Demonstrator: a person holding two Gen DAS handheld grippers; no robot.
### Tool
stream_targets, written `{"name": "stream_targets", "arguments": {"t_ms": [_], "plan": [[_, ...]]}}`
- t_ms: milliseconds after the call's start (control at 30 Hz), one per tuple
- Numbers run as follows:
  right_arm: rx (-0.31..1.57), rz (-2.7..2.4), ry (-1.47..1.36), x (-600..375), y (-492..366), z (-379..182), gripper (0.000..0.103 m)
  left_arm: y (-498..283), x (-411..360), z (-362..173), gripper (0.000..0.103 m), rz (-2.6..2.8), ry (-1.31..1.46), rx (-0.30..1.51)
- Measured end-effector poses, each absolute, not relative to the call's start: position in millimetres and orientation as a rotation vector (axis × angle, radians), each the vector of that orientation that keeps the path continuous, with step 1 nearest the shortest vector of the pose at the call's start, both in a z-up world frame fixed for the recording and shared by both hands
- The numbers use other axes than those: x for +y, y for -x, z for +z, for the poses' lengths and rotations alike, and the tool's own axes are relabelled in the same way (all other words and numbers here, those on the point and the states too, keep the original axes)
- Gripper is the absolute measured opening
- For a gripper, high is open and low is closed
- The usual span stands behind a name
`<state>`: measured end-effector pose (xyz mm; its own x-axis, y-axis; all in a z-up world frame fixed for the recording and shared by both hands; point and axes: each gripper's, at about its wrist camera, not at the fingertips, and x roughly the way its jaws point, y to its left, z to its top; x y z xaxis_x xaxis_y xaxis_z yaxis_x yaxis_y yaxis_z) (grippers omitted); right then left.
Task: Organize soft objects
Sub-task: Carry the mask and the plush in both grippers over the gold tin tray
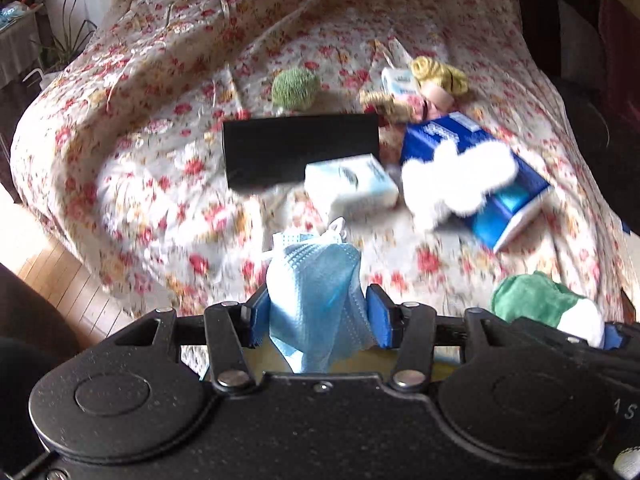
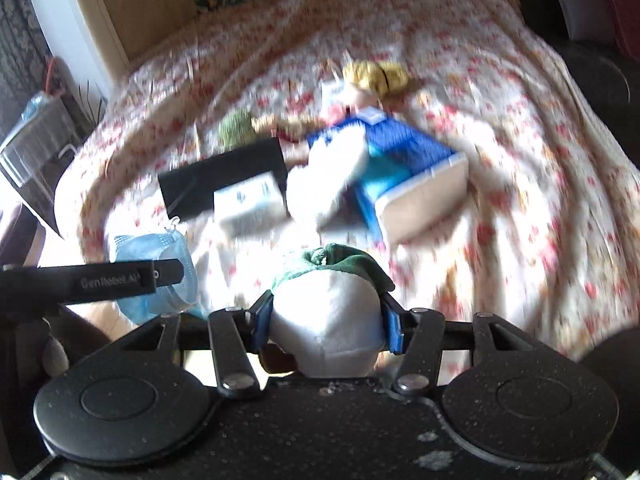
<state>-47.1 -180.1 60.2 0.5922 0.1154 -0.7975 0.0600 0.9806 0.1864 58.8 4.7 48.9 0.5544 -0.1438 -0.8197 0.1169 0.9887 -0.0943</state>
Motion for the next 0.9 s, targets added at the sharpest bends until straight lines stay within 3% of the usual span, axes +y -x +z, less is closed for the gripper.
{"name": "stream_targets", "arguments": {"t_ms": [533,900], "plan": [[1.090,0.026,-0.160,-173.5,77.2,41.5,0.053,-22.2,4.2,16.9,0.050,-0.085,-0.019,1.063],[1.115,0.021,-0.166,-174.4,76.0,39.5,0.053,-21.2,2.0,12.7,0.065,-0.070,-0.040,1.076]]}}
